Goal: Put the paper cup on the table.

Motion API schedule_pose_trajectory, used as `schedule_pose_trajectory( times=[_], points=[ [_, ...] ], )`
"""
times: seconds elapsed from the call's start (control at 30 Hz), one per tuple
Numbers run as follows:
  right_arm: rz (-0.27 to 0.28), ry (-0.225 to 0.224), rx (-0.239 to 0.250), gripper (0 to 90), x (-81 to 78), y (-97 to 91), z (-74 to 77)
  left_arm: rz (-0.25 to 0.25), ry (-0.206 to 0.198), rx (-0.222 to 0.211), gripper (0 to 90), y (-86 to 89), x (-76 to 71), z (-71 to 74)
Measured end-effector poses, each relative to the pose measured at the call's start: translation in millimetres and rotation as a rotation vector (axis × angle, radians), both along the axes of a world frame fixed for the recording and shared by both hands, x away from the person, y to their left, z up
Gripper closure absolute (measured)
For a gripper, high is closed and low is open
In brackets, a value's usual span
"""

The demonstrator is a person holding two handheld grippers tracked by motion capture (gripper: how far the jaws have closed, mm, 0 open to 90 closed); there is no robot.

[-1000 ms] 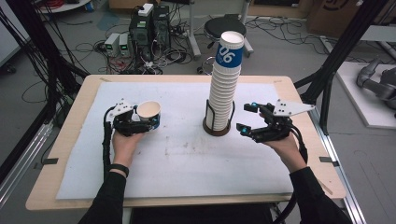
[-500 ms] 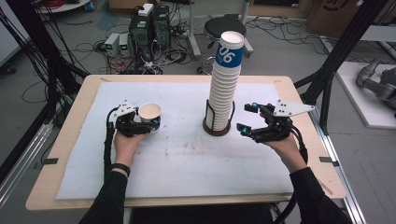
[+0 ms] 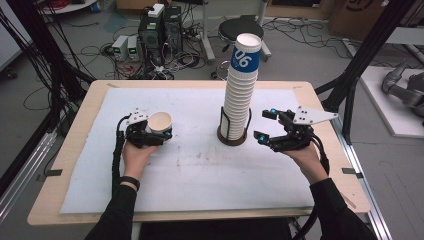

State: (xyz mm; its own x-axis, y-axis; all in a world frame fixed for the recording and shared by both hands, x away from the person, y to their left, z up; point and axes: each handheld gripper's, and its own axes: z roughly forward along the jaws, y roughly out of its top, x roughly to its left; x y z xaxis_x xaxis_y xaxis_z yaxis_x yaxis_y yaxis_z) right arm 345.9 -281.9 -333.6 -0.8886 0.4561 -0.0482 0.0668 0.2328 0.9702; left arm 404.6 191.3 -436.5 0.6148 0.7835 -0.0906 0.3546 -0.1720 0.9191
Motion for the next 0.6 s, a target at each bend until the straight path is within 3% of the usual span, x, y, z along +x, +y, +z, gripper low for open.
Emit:
schedule_pose_trajectory(
  times=[0.23,0.3,0.37,0.5,0.6],
  points=[
    [-0.001,-0.005,0.005,20.3,0.5,0.0,0.5,0.032,0.011,0.033,6.5,0.5,-8.9,11.2],
    [0.0,-0.005,0.007,20.2,0.4,-0.1,0.7,0.062,0.005,0.049,6.5,1.1,-12.4,15.2],
    [0.002,-0.008,0.012,20.2,0.8,-0.5,0.9,0.061,0.006,0.039,6.5,3.3,-15.6,19.5],
    [0.002,-0.006,0.016,20.1,1.4,-1.5,1.1,0.085,-0.032,0.055,6.6,7.1,-25.2,30.6],
    [0.001,0.0,0.015,19.5,2.3,-1.8,0.7,0.069,-0.057,0.027,6.6,11.9,-31.5,40.0]
  ],
)
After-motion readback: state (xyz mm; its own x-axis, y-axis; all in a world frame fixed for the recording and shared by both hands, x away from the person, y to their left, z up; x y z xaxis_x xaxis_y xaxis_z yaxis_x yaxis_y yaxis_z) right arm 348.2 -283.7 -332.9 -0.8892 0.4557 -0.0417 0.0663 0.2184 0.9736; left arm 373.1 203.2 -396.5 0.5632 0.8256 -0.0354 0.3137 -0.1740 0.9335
